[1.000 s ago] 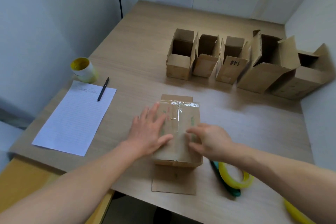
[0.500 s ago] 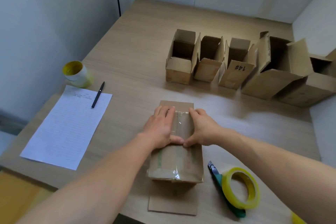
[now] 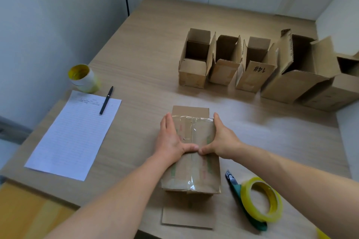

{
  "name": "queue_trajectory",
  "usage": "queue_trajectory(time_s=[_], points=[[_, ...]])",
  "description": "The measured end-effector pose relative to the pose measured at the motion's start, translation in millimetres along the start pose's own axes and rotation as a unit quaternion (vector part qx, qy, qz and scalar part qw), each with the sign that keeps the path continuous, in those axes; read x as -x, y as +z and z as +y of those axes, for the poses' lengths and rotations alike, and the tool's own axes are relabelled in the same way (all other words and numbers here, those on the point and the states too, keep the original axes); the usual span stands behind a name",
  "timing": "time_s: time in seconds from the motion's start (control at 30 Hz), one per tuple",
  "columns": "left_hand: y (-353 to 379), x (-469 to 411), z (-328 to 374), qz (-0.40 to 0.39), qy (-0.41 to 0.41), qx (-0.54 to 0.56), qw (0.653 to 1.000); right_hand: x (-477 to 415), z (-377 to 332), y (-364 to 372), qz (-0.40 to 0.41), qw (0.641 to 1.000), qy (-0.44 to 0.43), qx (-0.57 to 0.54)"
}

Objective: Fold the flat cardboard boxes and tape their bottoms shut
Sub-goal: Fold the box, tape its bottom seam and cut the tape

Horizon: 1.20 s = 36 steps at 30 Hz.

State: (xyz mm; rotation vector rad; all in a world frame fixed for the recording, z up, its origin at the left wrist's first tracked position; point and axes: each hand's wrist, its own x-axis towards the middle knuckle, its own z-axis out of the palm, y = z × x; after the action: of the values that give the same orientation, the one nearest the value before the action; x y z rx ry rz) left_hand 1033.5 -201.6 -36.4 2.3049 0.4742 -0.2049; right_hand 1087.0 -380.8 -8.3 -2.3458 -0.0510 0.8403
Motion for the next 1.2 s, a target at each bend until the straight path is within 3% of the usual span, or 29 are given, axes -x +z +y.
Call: queue_trajectory(time_s=[0.23,0.33,0.47,0.6,0.7,0.83,1.07,1.13,1.2], points=[[-5,-4,-2,-0.031,-0.022,-0.019,0.999,-1,11,1,0.002,1.000,-0.022,0.019],[-16,-7,5,-0.070,-0.014,-0.084,0.994,8,13,1,0.007,0.992,-0.019,0.124],[-33,25,9,-0.043,0.103,-0.175,0.978,39,21,7,0.071,0.977,-0.066,0.189],[-29,76,-23,-0.126,0.273,-0.274,0.913,81,37,16,-0.053,0.937,-0.192,0.288],[-22,75,-52,-0.142,0.309,-0.293,0.893,86,52,30,-0.092,0.890,-0.233,0.380],[-11,70,-64,-0.097,0.369,-0.300,0.874,80,58,31,-0.094,0.886,-0.211,0.402],[-14,58,-82,-0.077,0.457,-0.335,0.820,78,52,10,-0.138,0.837,-0.280,0.450],[-12,61,-81,-0.070,0.455,-0.342,0.819,80,54,9,-0.133,0.834,-0.284,0.455],[-6,64,-81,-0.073,0.433,-0.319,0.840,80,56,10,-0.125,0.834,-0.285,0.456]])
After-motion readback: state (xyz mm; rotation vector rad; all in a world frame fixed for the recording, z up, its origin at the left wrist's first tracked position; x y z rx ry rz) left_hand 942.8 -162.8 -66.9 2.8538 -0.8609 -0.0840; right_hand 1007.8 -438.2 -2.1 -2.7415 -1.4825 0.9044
